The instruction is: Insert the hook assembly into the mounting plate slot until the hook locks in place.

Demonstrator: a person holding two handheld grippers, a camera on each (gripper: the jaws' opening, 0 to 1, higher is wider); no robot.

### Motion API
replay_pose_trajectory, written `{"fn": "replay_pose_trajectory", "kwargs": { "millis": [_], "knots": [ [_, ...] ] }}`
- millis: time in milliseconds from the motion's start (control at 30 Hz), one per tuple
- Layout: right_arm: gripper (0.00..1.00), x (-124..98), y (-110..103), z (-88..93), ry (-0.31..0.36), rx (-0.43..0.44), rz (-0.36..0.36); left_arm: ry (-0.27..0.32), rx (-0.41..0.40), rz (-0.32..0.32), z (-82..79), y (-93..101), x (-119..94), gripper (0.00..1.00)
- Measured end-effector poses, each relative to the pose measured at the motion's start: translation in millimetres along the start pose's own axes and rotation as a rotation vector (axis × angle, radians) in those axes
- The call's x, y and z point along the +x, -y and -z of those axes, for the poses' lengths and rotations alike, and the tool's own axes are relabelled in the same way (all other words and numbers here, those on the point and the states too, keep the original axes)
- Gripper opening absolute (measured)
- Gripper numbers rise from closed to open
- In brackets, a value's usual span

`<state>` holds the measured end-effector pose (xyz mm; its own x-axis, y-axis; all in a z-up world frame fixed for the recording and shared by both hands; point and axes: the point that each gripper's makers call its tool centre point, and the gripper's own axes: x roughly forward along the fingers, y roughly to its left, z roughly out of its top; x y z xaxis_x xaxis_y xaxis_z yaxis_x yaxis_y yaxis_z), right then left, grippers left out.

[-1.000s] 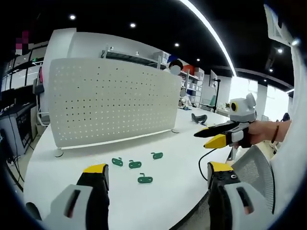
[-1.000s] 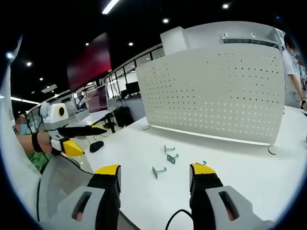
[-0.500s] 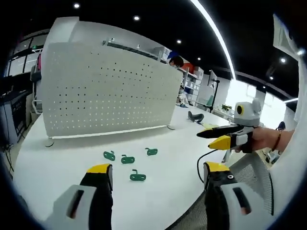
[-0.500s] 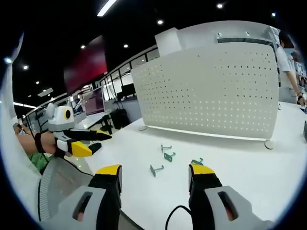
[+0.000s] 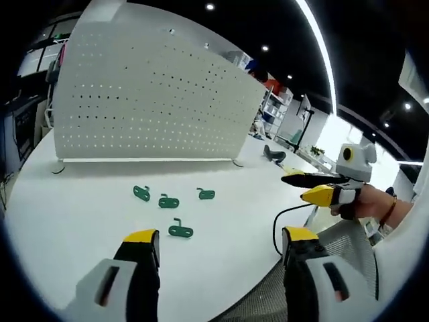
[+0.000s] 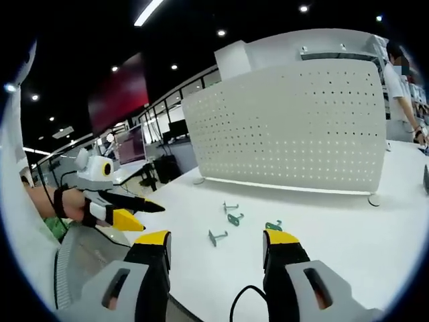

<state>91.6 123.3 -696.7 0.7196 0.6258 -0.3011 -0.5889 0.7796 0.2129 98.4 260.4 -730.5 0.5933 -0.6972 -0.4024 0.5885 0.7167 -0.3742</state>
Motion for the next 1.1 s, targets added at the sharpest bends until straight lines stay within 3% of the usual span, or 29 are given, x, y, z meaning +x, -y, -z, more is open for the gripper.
{"fn": "replay_pose_trajectory", "kwargs": {
  "millis": [200,333,600,1100],
  "knots": [
    [0.56,-2,3,4.9,0.002,0.007,0.010,-0.030,-0.020,-0.018,5.4,-5.9,11,0.74],
    [0.55,-3,5,5.9,0.010,0.020,0.014,-0.024,-0.085,-0.002,6.8,-5.6,19,0.74],
    [0.55,-1,6,5.5,0.013,0.022,0.011,-0.062,-0.104,-0.012,13.6,-8.1,34,0.72],
    [0.55,0,7,8.3,-0.003,0.034,0.013,-0.170,-0.169,-0.023,43.1,-19.5,58,0.67]
  ]
}}
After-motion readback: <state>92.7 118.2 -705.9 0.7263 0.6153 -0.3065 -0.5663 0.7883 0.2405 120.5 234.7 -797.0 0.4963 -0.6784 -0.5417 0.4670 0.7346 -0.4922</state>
